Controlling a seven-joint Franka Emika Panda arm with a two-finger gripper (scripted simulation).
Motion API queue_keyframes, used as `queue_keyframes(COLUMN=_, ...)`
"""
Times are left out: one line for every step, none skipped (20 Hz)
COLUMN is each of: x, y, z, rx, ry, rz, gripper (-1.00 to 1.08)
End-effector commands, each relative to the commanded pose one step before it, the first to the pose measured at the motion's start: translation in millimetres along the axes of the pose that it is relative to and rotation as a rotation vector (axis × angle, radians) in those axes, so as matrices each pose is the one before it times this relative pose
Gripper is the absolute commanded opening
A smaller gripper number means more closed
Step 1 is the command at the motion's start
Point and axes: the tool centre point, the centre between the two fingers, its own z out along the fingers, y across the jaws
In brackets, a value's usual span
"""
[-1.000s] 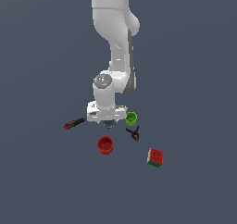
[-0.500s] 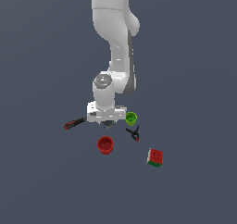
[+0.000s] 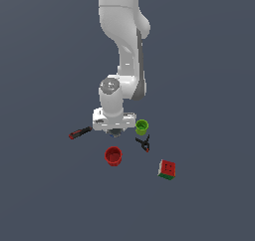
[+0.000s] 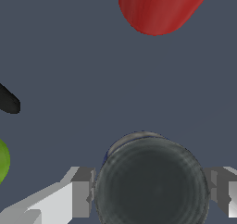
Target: Pick up a designated object from a clutter of objects.
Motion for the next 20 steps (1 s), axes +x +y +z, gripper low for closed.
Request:
queue_keyframes(x=-0.30, y=2.29, z=-7.52, rx=-0.00008, ry=0.00068, rz=-0.00004, gripper=-1.00)
queue_keyframes(x=-0.47, y=1.20, z=-4.06, rx=0.00000, ry=0.00000, rz=0.00000, gripper=-1.00)
queue_keyframes(x=-0.49, y=1.24, z=-4.23, rx=0.00024, ry=-0.00061, rz=-0.00022, gripper=-1.00)
queue_keyframes(x=-0.56, y=1.42, z=-4.83, rx=0.00017, ry=-0.00043, rz=-0.00015, gripper=-1.00)
queue_keyframes(x=-0.61, y=1.57, z=-5.35, rx=0.00017, ry=-0.00043, rz=-0.00015, gripper=-1.00)
queue_keyframes(x=-0.67, y=1.72, z=-5.87, rx=0.00018, ry=-0.00043, rz=-0.00015, gripper=-1.00)
queue_keyframes(x=-0.72, y=1.87, z=-6.38, rx=0.00018, ry=-0.00043, rz=-0.00015, gripper=-1.00)
queue_keyframes(x=-0.76, y=1.98, z=-6.77, rx=0.00026, ry=-0.00060, rz=-0.00021, gripper=-1.00)
queue_keyframes(x=-0.80, y=2.12, z=-7.24, rx=0.00026, ry=-0.00060, rz=-0.00021, gripper=-1.00)
queue_keyframes(x=-0.85, y=2.25, z=-7.69, rx=0.00026, ry=-0.00060, rz=-0.00021, gripper=-1.00)
queue_keyframes(x=-0.87, y=2.36, z=-8.06, rx=0.00032, ry=-0.00074, rz=-0.00026, gripper=-1.00)
queue_keyframes(x=-0.93, y=2.50, z=-8.56, rx=0.00026, ry=-0.00060, rz=-0.00021, gripper=-1.00)
queue_keyframes(x=-0.95, y=2.60, z=-8.90, rx=0.00032, ry=-0.00074, rz=-0.00026, gripper=-1.00)
queue_keyframes(x=-0.97, y=2.70, z=-9.25, rx=0.00037, ry=-0.00085, rz=-0.00030, gripper=-1.00)
queue_keyframes(x=-1.03, y=2.84, z=-9.71, rx=0.00031, ry=-0.00074, rz=-0.00026, gripper=-1.00)
queue_keyframes(x=-1.02, y=2.89, z=-9.88, rx=0.00035, ry=-0.00086, rz=-0.00030, gripper=-1.00)
queue_keyframes(x=-1.02, y=2.88, z=-9.85, rx=0.00030, ry=-0.00075, rz=-0.00026, gripper=-1.00)
queue_keyframes(x=-0.98, y=2.84, z=-9.68, rx=0.00033, ry=-0.00087, rz=-0.00030, gripper=-1.00)
queue_keyframes(x=-0.98, y=2.83, z=-9.66, rx=0.00028, ry=-0.00076, rz=-0.00026, gripper=-1.00)
queue_keyframes(x=-0.96, y=2.81, z=-9.59, rx=0.00027, ry=-0.00076, rz=-0.00025, gripper=-1.00)
